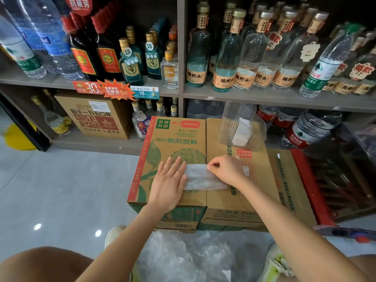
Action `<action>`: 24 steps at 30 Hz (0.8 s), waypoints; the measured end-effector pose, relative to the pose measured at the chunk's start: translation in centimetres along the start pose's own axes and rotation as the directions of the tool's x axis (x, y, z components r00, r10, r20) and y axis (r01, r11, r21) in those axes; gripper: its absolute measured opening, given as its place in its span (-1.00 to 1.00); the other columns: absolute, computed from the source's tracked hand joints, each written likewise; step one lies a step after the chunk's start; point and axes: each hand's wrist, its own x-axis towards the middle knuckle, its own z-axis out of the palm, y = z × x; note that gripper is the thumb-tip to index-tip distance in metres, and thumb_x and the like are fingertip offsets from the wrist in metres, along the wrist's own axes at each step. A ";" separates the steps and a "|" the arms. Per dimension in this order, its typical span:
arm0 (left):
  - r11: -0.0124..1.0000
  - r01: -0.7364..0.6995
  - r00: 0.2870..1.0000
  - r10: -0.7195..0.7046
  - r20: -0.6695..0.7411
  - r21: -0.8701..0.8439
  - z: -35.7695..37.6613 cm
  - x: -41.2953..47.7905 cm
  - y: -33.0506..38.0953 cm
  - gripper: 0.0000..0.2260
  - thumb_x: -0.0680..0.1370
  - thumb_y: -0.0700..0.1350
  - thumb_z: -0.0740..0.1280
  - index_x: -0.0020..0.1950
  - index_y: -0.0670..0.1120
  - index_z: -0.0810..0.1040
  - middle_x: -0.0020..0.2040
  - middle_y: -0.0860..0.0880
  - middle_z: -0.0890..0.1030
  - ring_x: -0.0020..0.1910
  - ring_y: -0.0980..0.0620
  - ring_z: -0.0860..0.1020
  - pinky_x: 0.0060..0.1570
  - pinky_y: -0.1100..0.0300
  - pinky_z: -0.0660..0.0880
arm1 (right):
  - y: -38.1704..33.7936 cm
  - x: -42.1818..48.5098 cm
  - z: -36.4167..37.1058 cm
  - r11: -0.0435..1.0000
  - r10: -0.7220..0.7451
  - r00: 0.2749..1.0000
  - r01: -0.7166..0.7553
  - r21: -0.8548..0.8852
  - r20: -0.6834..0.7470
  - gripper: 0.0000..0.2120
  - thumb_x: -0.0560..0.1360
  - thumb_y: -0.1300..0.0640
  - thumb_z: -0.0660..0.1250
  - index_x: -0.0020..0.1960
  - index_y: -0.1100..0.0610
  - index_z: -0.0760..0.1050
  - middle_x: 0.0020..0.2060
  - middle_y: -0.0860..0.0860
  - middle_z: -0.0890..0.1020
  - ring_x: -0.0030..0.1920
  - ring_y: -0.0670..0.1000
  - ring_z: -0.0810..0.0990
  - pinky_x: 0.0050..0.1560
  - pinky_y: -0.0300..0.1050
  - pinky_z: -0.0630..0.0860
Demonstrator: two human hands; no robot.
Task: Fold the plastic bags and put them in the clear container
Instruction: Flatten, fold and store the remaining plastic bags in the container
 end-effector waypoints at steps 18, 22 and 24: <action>0.988 0.028 0.987 -0.051 0.151 0.154 1.3 0.1 0.2 -0.24 0.37 0.31 -0.63 0.49 0.00 -0.29 0.53 0.03 -0.21 0.47 0.00 -0.34 0.44 0.07 -0.41 | -2.1 -4.1 5.5 0.890 -0.218 0.975 0.217 -0.400 0.044 -0.42 0.60 -0.08 -0.25 0.50 0.08 0.23 0.49 -0.01 0.25 0.51 0.05 0.17 0.46 0.17 -0.25; 0.989 0.029 0.989 -0.050 0.142 0.148 1.5 0.1 0.2 -0.26 0.39 0.32 -0.60 0.49 0.01 -0.29 0.50 0.05 -0.25 0.48 0.01 -0.34 0.44 0.07 -0.41 | 1.2 -4.6 3.9 0.871 -0.165 0.985 0.167 -0.462 0.045 -0.36 0.51 -0.18 -0.54 0.52 -0.03 -0.15 0.51 -0.09 -0.06 0.54 0.02 -0.13 0.44 0.20 -0.36; 0.989 0.031 0.989 -0.051 0.139 0.142 1.5 0.2 0.2 -0.26 0.39 0.32 -0.60 0.49 0.03 -0.28 0.51 0.05 -0.24 0.49 0.01 -0.33 0.45 0.06 -0.40 | 4.2 -5.0 2.8 0.861 -0.071 0.997 0.067 -0.505 0.011 -0.40 0.51 -0.18 -0.57 0.50 -0.07 -0.22 0.50 -0.10 -0.13 0.52 0.04 -0.21 0.43 0.22 -0.39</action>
